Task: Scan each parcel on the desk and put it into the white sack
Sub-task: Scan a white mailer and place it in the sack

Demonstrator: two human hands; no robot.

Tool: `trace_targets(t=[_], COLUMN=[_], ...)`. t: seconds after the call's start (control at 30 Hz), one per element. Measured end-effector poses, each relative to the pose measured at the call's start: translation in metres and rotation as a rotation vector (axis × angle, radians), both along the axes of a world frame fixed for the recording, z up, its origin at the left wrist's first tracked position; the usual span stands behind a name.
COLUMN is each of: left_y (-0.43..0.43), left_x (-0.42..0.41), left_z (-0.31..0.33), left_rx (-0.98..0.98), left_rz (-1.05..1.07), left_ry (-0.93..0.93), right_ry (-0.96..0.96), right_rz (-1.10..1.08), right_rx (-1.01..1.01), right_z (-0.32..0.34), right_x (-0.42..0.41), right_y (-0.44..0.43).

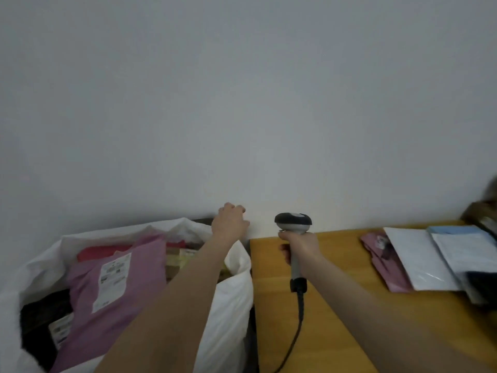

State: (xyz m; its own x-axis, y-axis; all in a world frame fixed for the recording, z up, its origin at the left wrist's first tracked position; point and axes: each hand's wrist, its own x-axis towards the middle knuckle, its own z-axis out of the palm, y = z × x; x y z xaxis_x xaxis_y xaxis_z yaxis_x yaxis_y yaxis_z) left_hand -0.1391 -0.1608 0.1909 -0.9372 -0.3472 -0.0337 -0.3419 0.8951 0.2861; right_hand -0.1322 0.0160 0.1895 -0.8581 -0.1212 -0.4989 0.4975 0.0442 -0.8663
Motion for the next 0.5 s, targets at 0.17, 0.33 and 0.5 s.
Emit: trace_targets(t=[0.17,0.33,0.5], left_y=[0.103,0.208,0.316], left_x=[-0.057,-0.106,-0.158], left_z=[-0.015,-0.044,-0.075], left_rx=[0.050,0.056,0.130], left_rz=[-0.187,-0.298,-0.304], left_ry=[-0.068,-0.135,-0.237], right_ry=[-0.022,-0.068,-0.125], right_rz=[-0.180,-0.313,-0.392], right_rx=[0.073,0.151,0.178], right_z=[-0.019,-0.047,-0.079], right_x=[-0.037,-0.077,-0.127], right_y=[0.100,0.211,0.313])
